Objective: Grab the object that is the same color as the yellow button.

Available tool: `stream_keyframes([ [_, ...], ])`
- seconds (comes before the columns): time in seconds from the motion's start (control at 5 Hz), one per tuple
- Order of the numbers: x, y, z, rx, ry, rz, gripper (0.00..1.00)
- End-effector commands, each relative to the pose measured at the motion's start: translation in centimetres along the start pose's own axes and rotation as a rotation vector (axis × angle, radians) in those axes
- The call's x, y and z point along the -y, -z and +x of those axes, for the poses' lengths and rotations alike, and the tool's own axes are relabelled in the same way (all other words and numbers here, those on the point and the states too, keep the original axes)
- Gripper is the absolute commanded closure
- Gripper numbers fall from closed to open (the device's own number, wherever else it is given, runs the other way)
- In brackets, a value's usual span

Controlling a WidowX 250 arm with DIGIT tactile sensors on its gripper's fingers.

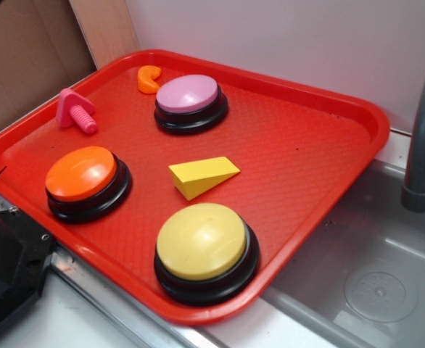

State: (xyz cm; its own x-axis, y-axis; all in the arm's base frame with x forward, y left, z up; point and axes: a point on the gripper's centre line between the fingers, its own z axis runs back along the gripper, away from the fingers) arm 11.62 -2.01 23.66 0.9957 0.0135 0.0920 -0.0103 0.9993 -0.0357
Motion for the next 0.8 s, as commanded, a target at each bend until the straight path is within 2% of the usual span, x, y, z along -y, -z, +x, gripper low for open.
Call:
stream_keyframes([
  [0.0, 0.0, 0.0, 0.0, 0.000, 0.000, 0.000, 0.00],
  [0.4, 2.1, 5.7, 2.6, 0.024, -0.001, -0.041, 0.00],
  [0.6, 3.4, 9.6, 4.8, 0.052, 0.014, -0.113, 0.00],
])
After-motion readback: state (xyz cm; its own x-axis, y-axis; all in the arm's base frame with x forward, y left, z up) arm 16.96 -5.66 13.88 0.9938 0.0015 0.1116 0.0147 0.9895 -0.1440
